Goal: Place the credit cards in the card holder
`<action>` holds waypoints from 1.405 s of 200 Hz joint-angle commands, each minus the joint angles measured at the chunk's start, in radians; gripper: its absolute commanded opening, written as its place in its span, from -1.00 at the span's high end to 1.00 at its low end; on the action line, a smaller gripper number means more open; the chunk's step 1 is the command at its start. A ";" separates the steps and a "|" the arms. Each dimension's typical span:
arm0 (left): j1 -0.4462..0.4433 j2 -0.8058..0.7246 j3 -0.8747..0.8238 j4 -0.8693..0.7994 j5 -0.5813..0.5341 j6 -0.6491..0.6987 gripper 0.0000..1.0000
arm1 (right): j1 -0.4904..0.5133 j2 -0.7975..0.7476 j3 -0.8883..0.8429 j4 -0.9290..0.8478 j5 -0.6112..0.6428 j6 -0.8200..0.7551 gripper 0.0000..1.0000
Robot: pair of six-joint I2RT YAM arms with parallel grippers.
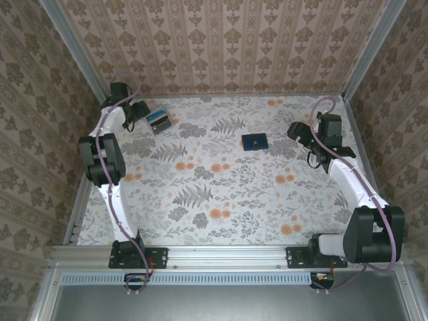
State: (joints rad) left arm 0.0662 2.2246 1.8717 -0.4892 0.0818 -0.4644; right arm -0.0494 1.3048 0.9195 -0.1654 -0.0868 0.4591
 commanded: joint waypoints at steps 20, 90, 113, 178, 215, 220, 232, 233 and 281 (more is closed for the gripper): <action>-0.004 0.064 0.069 -0.042 0.012 -0.088 -0.57 | 0.011 0.006 0.007 -0.001 -0.030 -0.003 -0.84; -0.040 0.063 0.018 -0.064 0.001 -0.164 -0.40 | 0.029 0.017 0.010 -0.019 -0.045 0.013 -0.84; -0.049 0.027 -0.047 -0.048 0.012 -0.202 -0.40 | 0.037 0.020 0.014 -0.030 -0.053 0.018 -0.83; -0.117 -0.071 -0.204 -0.025 0.079 -0.339 -0.37 | 0.069 0.028 0.019 -0.037 -0.057 0.050 -0.83; -0.180 -0.168 -0.329 0.004 0.082 -0.492 -0.33 | 0.091 0.033 0.026 -0.038 -0.060 0.061 -0.82; -0.191 -0.182 -0.342 0.010 0.085 -0.502 -0.33 | 0.095 0.035 0.027 -0.038 -0.060 0.063 -0.82; -0.226 -0.199 -0.363 0.019 0.103 -0.506 -0.33 | 0.101 0.038 0.029 -0.039 -0.060 0.068 -0.82; -0.227 -0.201 -0.363 0.019 0.104 -0.505 -0.34 | 0.102 0.039 0.029 -0.039 -0.060 0.069 -0.82; -0.361 -0.271 -0.380 -0.015 0.179 -0.496 -0.42 | 0.135 0.073 0.048 -0.040 -0.062 0.086 -0.80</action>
State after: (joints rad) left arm -0.2363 2.0148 1.5135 -0.4358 0.1810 -0.9455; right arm 0.0689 1.3537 0.9279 -0.1844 -0.1364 0.5247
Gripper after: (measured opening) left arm 0.700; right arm 0.905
